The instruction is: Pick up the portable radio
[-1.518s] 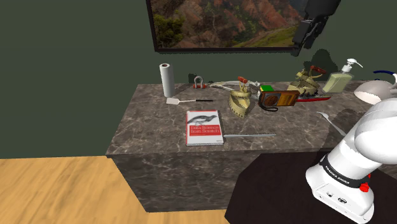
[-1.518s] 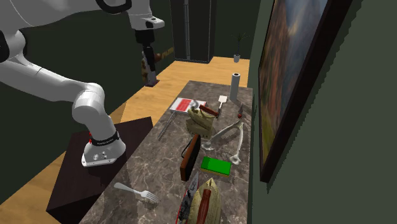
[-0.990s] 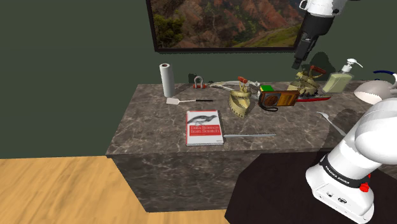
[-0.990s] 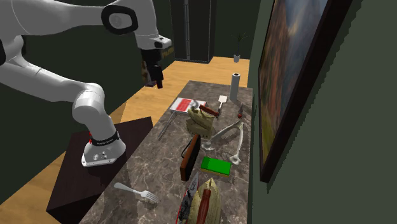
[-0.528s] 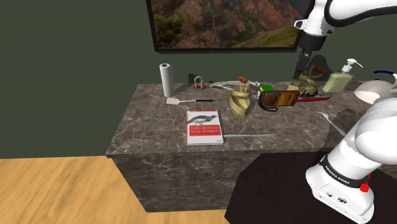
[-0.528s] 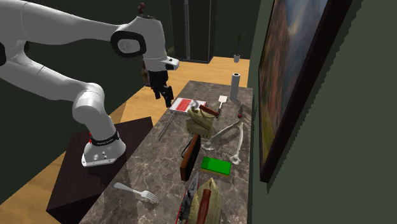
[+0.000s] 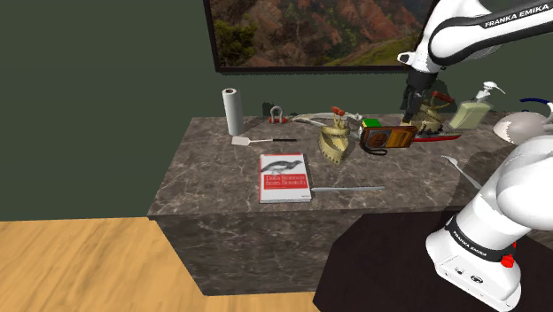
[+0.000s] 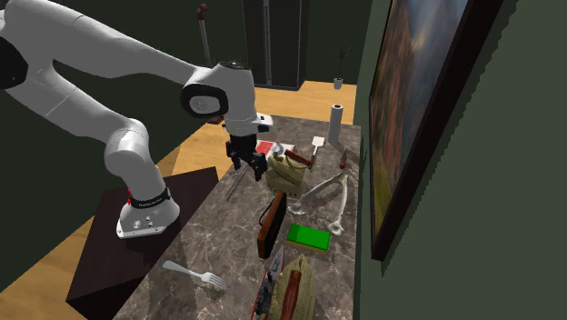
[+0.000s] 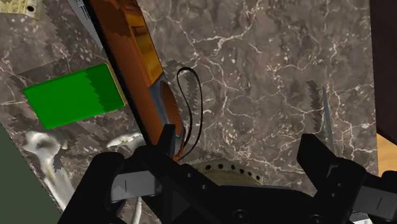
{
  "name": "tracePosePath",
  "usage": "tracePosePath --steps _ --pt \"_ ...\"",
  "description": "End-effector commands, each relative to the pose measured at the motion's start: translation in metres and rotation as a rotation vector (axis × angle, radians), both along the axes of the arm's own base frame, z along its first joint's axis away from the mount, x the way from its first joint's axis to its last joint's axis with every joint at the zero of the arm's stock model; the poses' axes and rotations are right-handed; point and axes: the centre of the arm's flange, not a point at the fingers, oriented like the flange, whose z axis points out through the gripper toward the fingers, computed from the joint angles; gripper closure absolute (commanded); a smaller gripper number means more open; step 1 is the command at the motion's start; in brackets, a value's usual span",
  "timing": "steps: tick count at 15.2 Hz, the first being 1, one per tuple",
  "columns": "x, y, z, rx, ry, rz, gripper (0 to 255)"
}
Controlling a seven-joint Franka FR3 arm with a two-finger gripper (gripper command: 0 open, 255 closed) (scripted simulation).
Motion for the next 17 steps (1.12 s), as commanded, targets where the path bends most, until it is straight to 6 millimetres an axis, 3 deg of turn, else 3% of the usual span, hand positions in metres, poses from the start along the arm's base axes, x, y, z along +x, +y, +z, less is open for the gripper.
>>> tracePosePath --steps 1,10,17 --pt "0.011 -0.019 -0.022 0.0 0.002 0.055 0" --pt "0.06 -0.08 -0.111 0.009 0.013 0.281 0" --pt "0.06 -0.08 -0.148 0.009 0.013 0.281 0"
